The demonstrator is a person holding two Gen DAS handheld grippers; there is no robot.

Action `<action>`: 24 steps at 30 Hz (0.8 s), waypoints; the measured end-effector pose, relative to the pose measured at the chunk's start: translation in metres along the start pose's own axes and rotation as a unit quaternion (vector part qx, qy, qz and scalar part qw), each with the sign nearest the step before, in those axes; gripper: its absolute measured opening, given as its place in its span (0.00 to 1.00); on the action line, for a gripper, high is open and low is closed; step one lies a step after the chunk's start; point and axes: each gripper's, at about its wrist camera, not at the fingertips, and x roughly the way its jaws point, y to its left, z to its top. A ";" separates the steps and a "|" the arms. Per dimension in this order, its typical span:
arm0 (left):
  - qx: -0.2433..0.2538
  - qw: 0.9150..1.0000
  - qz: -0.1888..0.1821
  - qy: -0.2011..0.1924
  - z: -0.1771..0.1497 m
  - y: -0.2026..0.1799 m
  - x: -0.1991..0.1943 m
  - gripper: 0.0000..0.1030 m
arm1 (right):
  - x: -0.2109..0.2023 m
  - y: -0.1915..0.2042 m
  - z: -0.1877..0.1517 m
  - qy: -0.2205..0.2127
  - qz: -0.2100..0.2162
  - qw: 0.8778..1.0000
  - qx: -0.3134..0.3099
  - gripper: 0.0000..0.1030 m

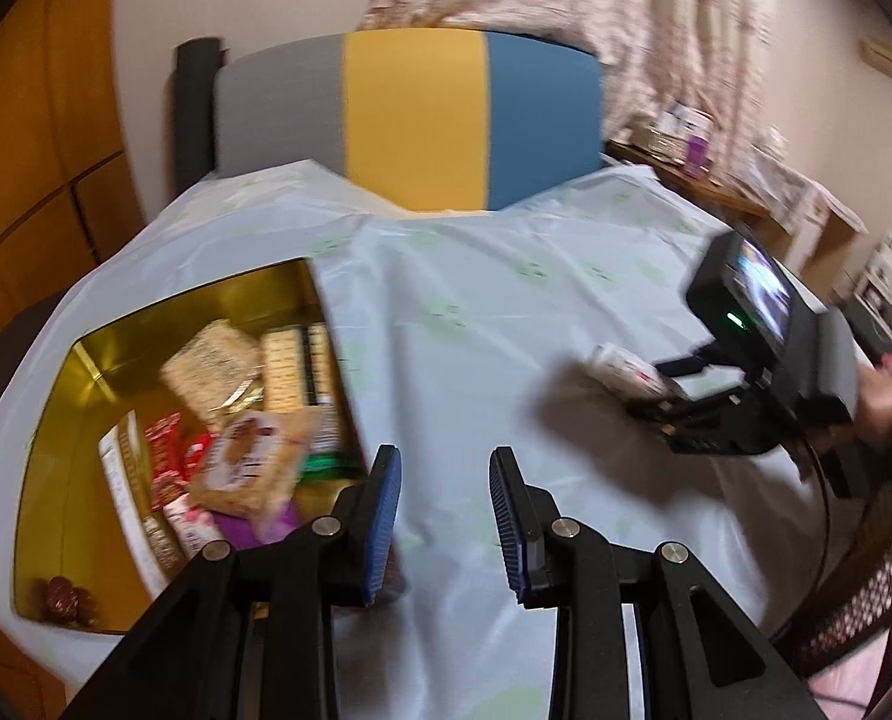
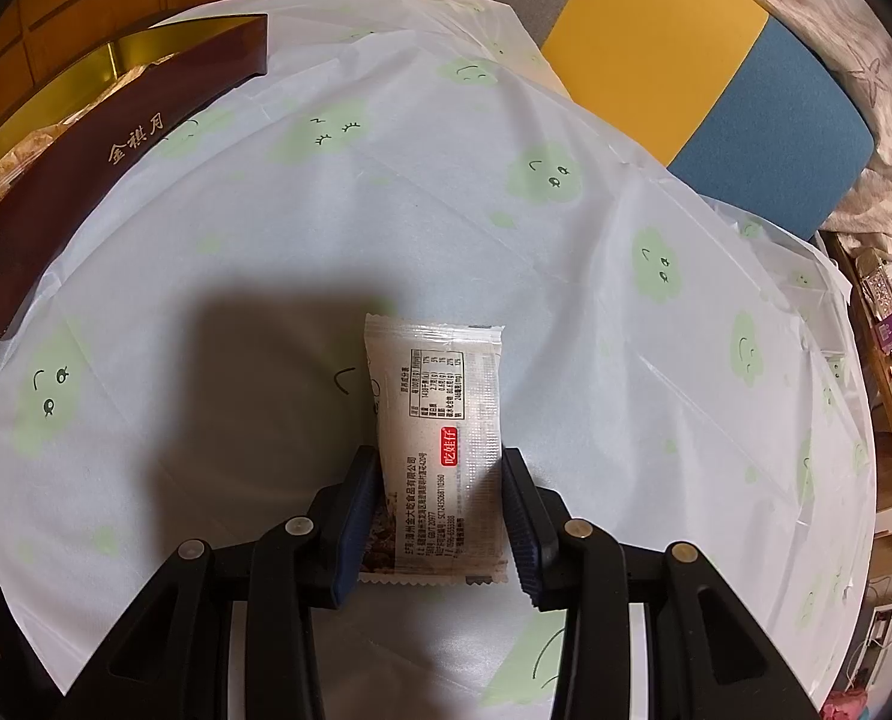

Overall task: Organize snacks
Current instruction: 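Carry the white packet over the gold tin and open the right tool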

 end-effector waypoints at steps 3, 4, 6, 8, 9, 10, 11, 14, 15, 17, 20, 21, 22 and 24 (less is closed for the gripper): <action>0.026 0.999 -0.028 0.007 -0.006 -0.017 0.005 0.30 | 0.000 0.000 0.000 0.000 0.000 1.000 -0.001 0.39; 0.038 0.998 -0.038 0.011 -0.009 -0.023 0.007 0.30 | 0.000 -0.001 0.000 0.000 0.000 1.000 -0.001 0.39; 0.064 0.996 -0.055 0.023 -0.020 -0.038 0.014 0.30 | 0.000 0.000 0.000 0.000 -0.001 1.000 -0.001 0.39; 0.082 0.994 -0.070 0.034 -0.030 -0.049 0.021 0.30 | 0.000 0.001 0.000 0.000 0.000 1.000 -0.001 0.39; 0.089 0.992 -0.075 0.040 -0.035 -0.055 0.024 0.30 | 0.000 0.001 0.000 0.000 0.000 1.000 -0.001 0.39; 0.097 0.991 -0.081 0.046 -0.042 -0.060 0.028 0.30 | 0.000 0.001 0.000 0.000 0.000 1.000 -0.001 0.39; 0.100 0.990 -0.083 0.049 -0.046 -0.062 0.030 0.30 | 0.000 0.001 0.000 -0.001 0.000 1.000 -0.002 0.39; 0.104 0.990 -0.079 0.054 -0.059 -0.065 0.037 0.30 | 0.000 0.001 -0.001 -0.001 0.000 1.000 -0.002 0.39; 0.101 0.990 -0.079 0.056 -0.062 -0.064 0.040 0.30 | 0.000 0.001 -0.001 -0.001 0.001 1.000 -0.001 0.39; 0.088 0.991 -0.085 0.049 -0.067 -0.059 0.041 0.30 | 0.001 0.000 -0.001 0.000 0.002 1.000 0.001 0.39; 0.081 0.992 -0.091 0.035 -0.073 -0.055 0.042 0.30 | 0.001 -0.002 0.001 0.003 0.009 1.000 0.011 0.39; 0.072 0.992 -0.097 0.029 -0.075 -0.052 0.043 0.30 | 0.002 -0.005 0.001 0.004 0.013 1.000 0.016 0.39; 0.062 0.992 -0.103 0.025 -0.075 -0.049 0.044 0.31 | 0.003 -0.007 0.001 0.005 0.017 1.000 0.022 0.38; 0.049 0.992 -0.112 0.018 -0.077 -0.044 0.043 0.30 | 0.003 -0.011 0.002 0.007 0.025 0.999 0.033 0.38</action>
